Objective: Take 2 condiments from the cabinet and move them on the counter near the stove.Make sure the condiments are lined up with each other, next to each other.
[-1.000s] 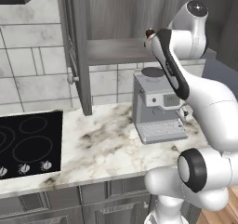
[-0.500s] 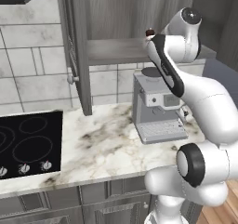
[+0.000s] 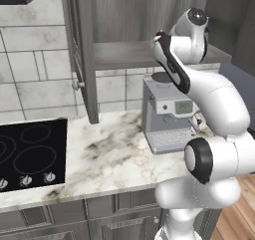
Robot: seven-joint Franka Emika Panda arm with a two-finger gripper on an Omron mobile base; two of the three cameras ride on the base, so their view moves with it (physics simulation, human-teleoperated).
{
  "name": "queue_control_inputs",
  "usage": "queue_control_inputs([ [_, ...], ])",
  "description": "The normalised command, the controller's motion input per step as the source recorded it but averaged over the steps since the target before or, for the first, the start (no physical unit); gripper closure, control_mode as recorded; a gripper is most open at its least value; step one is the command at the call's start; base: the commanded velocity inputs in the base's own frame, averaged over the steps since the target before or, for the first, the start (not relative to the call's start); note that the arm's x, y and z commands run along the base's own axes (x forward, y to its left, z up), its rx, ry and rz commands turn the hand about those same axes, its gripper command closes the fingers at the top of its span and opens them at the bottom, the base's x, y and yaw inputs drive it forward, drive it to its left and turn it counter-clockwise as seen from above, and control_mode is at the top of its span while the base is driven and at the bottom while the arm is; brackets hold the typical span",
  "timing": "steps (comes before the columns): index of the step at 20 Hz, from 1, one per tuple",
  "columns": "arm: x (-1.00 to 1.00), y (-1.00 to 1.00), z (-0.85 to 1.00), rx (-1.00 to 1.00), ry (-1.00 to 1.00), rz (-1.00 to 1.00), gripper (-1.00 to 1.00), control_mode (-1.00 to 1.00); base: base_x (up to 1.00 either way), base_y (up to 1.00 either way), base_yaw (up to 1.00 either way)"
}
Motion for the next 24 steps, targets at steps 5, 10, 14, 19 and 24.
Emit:
queue_control_inputs([
  [5, 0.43, 0.00, 0.00, 0.00, 0.00, 0.00, -1.00, -1.00, 0.00, 0.00, 0.00],
  [10, 0.44, 0.00, 0.00, 0.00, 0.00, 0.00, -1.00, -1.00, 0.00, 0.00, 0.00],
  [14, 0.42, -0.02, -0.01, 0.00, 0.00, 0.00, -1.00, -1.00, 0.00, 0.00, 0.00],
  [19, 0.36, -0.03, -0.04, 0.00, 0.00, 0.00, -1.00, -1.00, 0.00, 0.00, 0.00],
  [24, 0.37, 0.00, -0.07, 0.00, 0.02, 0.00, -1.00, -1.00, 0.00, 0.00, 0.00],
])
